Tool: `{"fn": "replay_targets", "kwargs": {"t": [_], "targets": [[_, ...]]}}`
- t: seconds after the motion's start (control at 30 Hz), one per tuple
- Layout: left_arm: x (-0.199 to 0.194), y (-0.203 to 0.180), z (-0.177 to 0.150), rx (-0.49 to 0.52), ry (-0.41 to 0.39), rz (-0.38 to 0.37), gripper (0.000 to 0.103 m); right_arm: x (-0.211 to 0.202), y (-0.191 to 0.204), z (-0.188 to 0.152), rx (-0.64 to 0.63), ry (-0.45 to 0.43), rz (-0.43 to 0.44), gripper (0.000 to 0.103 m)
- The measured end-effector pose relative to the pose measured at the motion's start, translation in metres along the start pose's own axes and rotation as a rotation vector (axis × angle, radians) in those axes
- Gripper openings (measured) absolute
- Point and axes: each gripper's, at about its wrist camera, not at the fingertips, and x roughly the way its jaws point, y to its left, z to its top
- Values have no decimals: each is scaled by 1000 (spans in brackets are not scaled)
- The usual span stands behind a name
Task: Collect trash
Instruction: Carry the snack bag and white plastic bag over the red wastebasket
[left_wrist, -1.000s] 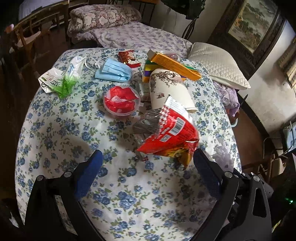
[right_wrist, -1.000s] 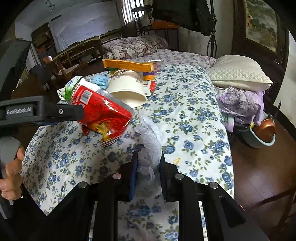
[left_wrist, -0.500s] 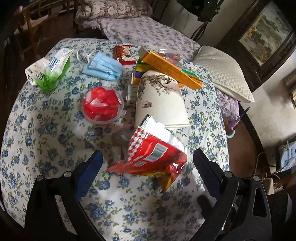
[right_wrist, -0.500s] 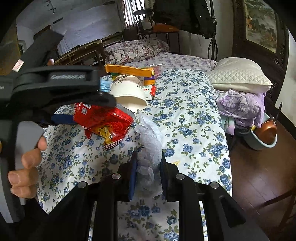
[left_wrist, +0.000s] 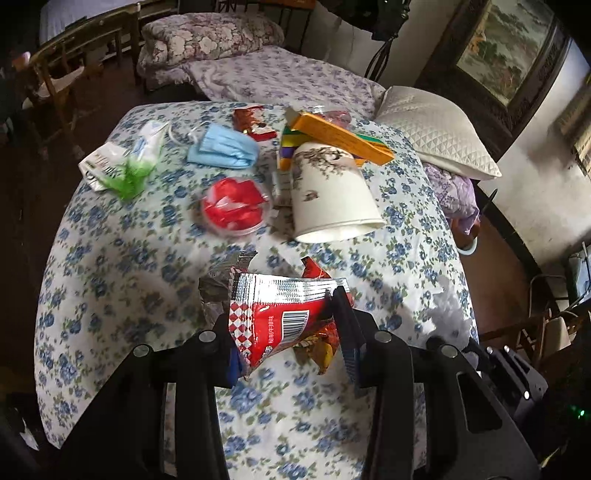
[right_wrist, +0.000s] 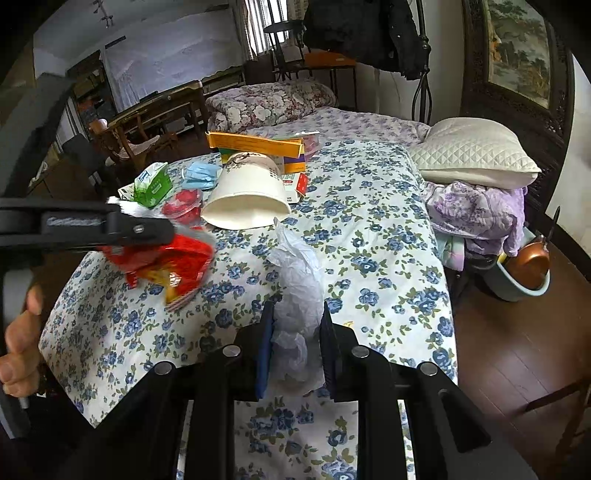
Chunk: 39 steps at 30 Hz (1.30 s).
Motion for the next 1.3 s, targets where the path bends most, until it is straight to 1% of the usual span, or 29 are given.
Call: {"fn": "replay_targets", "kwargs": {"t": [0.1, 0.2, 0.33, 0.63, 0.67, 0.77, 0.9, 0.93, 0.97, 1.0, 1.07, 1.17, 1.3], "targets": [[0, -1, -1, 11, 7, 12, 42, -5, 1, -1, -14, -12, -19, 23], [-4, -7, -2, 17, -2, 8, 42, -8, -1, -1, -23, -20, -47, 23], [-9, -22, -6, 60, -20, 7, 42, -16, -11, -2, 5, -40, -67, 23], [-9, -44, -10, 103, -20, -35, 42, -37, -43, -5, 83, -84, -105, 23], [-9, -48, -10, 109, -22, -44, 42, -41, -48, -6, 90, -90, -121, 23], [-10, -59, -12, 133, -26, -75, 42, -51, -67, -11, 131, -103, -130, 23], [-14, -78, -17, 173, -29, -122, 42, -62, -103, -32, 189, -92, -188, 23], [-15, -84, -19, 184, -35, -130, 42, -64, -113, -36, 219, -84, -181, 23], [-16, -90, -20, 195, -38, -135, 42, -69, -129, -42, 271, -89, -156, 23], [-17, -96, -22, 205, -37, -143, 42, -72, -136, -46, 285, -93, -161, 23], [-15, -110, -26, 228, -25, -168, 42, -76, -151, -56, 287, -83, -204, 23], [-11, -131, -32, 265, -8, -185, 42, -78, -171, -71, 315, -59, -214, 23], [-2, -160, -44, 321, 21, -196, 42, -78, -188, -88, 318, -27, -235, 23]]}}
